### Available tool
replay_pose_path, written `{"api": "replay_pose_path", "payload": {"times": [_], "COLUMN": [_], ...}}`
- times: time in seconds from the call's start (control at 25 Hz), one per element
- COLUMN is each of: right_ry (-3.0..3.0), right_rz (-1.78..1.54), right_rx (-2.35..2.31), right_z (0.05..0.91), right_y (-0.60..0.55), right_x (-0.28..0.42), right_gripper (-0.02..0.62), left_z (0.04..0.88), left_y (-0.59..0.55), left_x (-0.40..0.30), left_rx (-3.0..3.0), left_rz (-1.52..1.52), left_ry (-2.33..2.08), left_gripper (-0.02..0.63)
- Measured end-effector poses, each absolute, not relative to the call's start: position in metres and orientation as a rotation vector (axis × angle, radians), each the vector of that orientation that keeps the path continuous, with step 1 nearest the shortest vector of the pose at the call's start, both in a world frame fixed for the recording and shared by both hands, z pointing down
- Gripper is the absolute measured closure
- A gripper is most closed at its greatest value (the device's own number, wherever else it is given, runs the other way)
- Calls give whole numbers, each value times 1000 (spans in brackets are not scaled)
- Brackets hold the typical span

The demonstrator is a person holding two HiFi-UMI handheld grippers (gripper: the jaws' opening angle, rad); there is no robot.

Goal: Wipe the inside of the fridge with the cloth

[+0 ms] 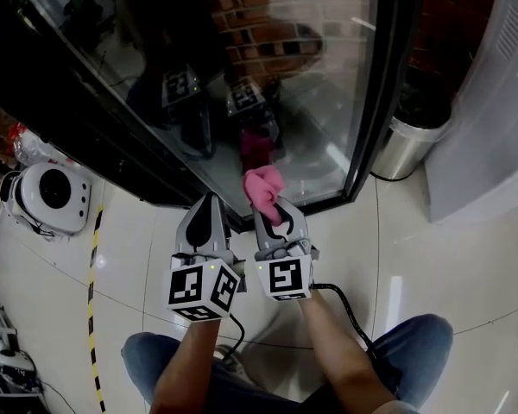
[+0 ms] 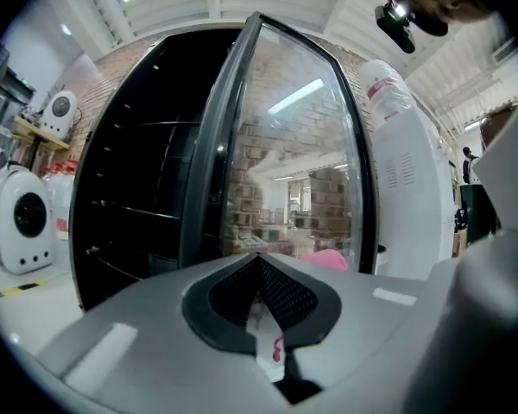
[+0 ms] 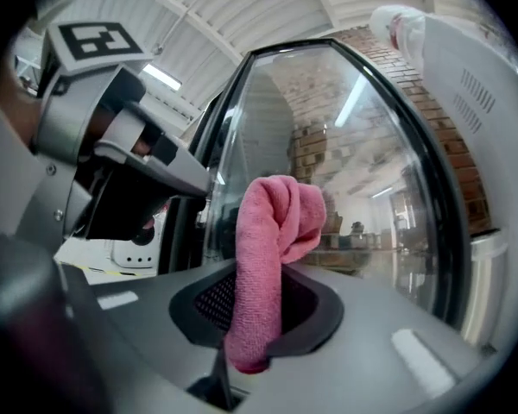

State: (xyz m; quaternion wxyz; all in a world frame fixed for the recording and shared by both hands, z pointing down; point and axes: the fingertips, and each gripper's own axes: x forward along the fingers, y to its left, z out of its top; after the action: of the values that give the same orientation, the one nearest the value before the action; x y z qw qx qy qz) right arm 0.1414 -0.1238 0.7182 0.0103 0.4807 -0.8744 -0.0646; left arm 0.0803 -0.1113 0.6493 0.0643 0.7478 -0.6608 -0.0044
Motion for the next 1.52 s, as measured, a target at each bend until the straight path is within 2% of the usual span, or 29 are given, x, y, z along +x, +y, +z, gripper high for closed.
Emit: {"api": "replay_pose_path", "payload": {"times": [0.28, 0.52, 0.84, 1.32, 1.52], "right_ry": [-2729, -2659, -2544, -2370, -2340], "right_rz": [-94, -27, 3, 88, 135], "right_rx": [1403, 1383, 1477, 1757, 1841], "right_z": [778, 817, 843, 846, 849], "right_y": [-105, -107, -125, -158, -161], "right_x": [82, 77, 132, 269, 300], "right_gripper": [532, 532, 532, 532, 532], "left_z": [654, 662, 682, 720, 731], "left_y": [-106, -114, -125, -122, -117], "left_x": [49, 55, 90, 203, 228], "left_rx": [2230, 2265, 2284, 2509, 2554], "left_rz": [-20, 11, 23, 245, 286], "left_ry": [-1995, -1943, -1846, -1576, -1528], "left_gripper": [597, 597, 597, 597, 597]}}
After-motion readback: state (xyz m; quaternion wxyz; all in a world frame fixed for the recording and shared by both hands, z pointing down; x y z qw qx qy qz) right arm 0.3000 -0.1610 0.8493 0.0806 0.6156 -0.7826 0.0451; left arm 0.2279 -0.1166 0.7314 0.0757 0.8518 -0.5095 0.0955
